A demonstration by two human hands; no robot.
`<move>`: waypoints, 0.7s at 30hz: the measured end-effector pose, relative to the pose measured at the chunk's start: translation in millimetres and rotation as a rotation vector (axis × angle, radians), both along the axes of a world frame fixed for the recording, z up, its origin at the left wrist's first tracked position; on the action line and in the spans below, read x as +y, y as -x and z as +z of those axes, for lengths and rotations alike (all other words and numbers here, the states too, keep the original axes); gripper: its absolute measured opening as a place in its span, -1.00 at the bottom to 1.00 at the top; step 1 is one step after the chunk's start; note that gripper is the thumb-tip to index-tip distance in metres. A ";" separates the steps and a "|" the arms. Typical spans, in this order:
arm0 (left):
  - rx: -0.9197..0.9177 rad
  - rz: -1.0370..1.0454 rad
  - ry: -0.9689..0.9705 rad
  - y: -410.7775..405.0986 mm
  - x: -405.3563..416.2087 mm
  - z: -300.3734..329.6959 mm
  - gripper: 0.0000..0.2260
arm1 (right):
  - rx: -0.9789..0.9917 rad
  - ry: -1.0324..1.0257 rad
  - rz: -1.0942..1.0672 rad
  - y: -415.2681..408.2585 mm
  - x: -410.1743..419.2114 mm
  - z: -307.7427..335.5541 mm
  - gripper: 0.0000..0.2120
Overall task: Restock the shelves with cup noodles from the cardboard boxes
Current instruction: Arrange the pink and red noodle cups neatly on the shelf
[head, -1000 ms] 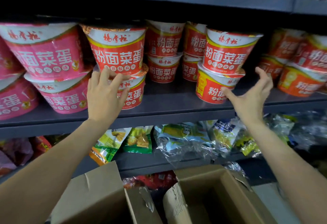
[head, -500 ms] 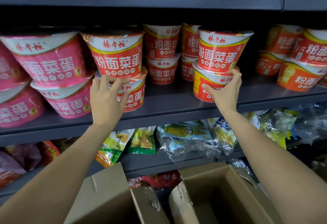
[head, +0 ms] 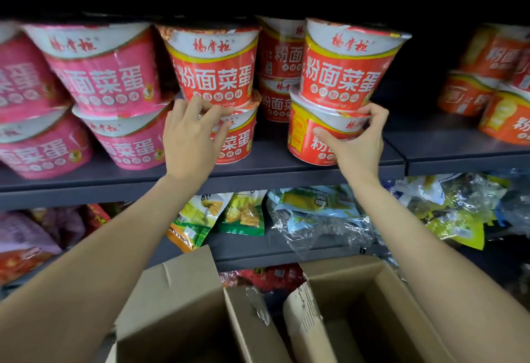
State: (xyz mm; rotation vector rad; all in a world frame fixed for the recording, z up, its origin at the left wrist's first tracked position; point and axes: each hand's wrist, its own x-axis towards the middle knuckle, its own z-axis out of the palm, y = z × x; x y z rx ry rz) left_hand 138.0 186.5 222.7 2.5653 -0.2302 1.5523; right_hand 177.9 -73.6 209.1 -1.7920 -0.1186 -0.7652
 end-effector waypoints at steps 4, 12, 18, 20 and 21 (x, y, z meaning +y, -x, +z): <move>-0.012 -0.003 0.010 -1.4 1.7 1.5 -0.86 | 0.010 0.067 0.052 -8.3 23.6 1.3 -0.31; 0.069 -0.034 0.154 10.2 -11.5 8.5 -0.78 | 0.043 0.086 0.293 -22.3 21.1 -2.9 -0.33; 0.235 -0.407 0.454 14.3 -75.3 39.7 -0.61 | 0.206 0.223 0.489 -27.5 -10.2 21.6 -0.42; 0.397 -0.475 0.533 3.3 -93.1 47.1 -0.49 | 0.139 0.151 0.451 -23.8 -19.8 33.9 -0.48; 0.473 -0.496 0.612 -3.3 -98.9 50.6 -0.44 | 0.102 0.088 0.392 -21.7 -23.4 39.2 -0.51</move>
